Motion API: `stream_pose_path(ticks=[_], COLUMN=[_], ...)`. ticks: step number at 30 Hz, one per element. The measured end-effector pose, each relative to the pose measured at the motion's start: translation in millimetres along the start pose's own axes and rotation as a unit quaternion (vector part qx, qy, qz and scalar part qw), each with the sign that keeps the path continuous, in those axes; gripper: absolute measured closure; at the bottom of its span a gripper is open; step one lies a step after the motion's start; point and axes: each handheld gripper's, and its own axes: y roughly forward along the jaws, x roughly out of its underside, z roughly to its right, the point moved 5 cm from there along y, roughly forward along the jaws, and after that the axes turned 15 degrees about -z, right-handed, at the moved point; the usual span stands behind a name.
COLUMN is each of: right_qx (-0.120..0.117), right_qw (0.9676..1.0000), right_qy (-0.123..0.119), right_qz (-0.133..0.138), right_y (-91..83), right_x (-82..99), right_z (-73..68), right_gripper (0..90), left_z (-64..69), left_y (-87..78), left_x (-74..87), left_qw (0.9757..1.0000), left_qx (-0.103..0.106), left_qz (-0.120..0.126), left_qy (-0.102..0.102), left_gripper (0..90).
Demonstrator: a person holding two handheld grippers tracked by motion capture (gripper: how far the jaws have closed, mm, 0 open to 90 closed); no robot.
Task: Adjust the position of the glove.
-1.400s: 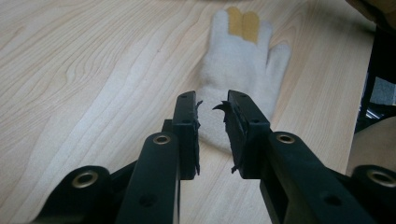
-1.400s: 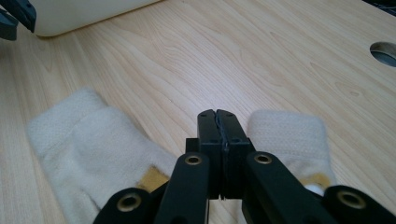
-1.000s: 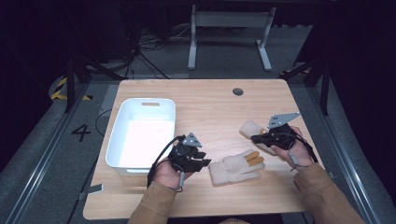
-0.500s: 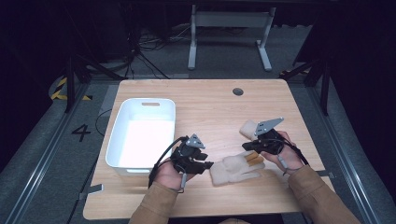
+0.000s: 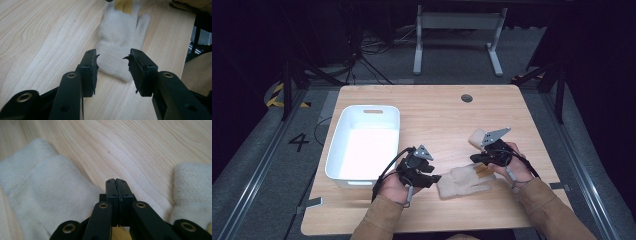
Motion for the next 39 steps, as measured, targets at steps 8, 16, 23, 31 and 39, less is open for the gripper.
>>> stream_pose_path(ticks=[8, 16, 23, 31, 39], right_qx=[-0.001, -0.009, -0.013, -0.018, -0.021], right_qw=[0.9997, 0.9991, 0.9987, 0.9983, 0.9982], right_qy=[0.005, 0.007, 0.002, 0.007, 0.006], right_qz=[-0.024, -0.042, -0.049, -0.055, -0.055], right_y=[9.0, 9.9, 5.5, 0.0, -2.7], right_x=[3.6, 9.7, 18.7, 29.9, 33.4], right_z=[2.8, 1.2, -3.4, -9.0, -12.3], right_gripper=[89.8, 89.8, 89.8, 89.8, 89.8], left_z=[-1.2, -0.9, 0.7, 1.0, 0.8], left_y=[-0.9, 2.5, 5.5, 8.7, 7.8], left_x=[0.0, -3.8, -12.8, -22.3, -24.7], left_qw=[1.0000, 1.0000, 0.9999, 0.9996, 0.9996], left_qx=[-0.002, 0.003, 0.009, 0.016, 0.018], left_qz=[0.004, 0.000, 0.000, 0.000, 0.004], left_qy=[-0.002, 0.003, 0.014, 0.024, 0.023], left_gripper=[57.9, 57.4, 57.6, 57.3, 57.2])
